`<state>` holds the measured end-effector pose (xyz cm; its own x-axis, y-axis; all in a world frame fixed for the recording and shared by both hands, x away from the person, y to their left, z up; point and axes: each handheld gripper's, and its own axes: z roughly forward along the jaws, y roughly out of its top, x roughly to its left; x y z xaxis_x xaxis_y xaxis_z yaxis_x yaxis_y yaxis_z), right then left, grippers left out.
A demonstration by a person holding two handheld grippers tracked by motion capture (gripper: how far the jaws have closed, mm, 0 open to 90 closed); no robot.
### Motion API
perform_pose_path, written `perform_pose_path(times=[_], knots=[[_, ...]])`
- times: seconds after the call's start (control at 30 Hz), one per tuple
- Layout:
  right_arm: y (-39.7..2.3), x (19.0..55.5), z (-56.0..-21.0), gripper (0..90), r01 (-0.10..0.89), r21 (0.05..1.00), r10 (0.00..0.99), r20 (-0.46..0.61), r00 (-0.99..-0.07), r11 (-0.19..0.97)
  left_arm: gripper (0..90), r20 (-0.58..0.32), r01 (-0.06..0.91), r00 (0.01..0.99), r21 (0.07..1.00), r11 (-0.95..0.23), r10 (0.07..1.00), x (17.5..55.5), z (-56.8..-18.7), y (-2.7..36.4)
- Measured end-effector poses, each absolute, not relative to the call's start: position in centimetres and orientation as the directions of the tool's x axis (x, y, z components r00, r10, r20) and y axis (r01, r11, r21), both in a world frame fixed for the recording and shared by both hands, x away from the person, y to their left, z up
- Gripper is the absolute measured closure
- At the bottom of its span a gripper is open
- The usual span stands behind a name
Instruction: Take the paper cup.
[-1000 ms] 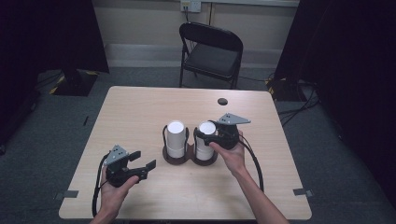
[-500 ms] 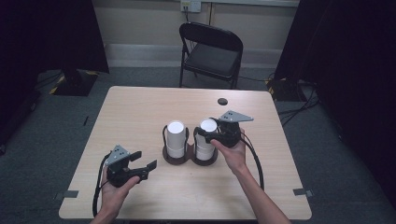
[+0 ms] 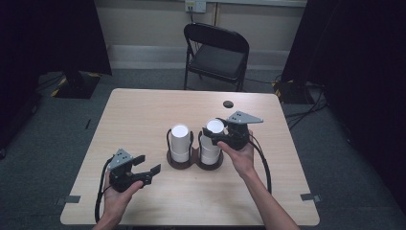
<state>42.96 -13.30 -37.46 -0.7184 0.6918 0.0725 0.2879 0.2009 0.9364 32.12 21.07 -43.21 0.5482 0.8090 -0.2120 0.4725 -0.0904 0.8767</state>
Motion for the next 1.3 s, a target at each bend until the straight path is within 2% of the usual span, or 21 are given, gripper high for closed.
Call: perform_pose_path(times=[0.7,1.3], knots=[[-13.3,42.6,-35.8,33.8,0.271,0.944,0.697,0.066,-0.714,0.188,24.1,-0.211,0.474,0.543,0.876,-0.089,0.813,32.1,-43.3,21.0],[-14.0,42.5,-34.6,33.9,0.260,0.957,0.701,0.097,-0.706,0.130,24.2,-0.216,0.470,0.548,0.879,-0.084,0.808,32.1,-43.3,20.9]])
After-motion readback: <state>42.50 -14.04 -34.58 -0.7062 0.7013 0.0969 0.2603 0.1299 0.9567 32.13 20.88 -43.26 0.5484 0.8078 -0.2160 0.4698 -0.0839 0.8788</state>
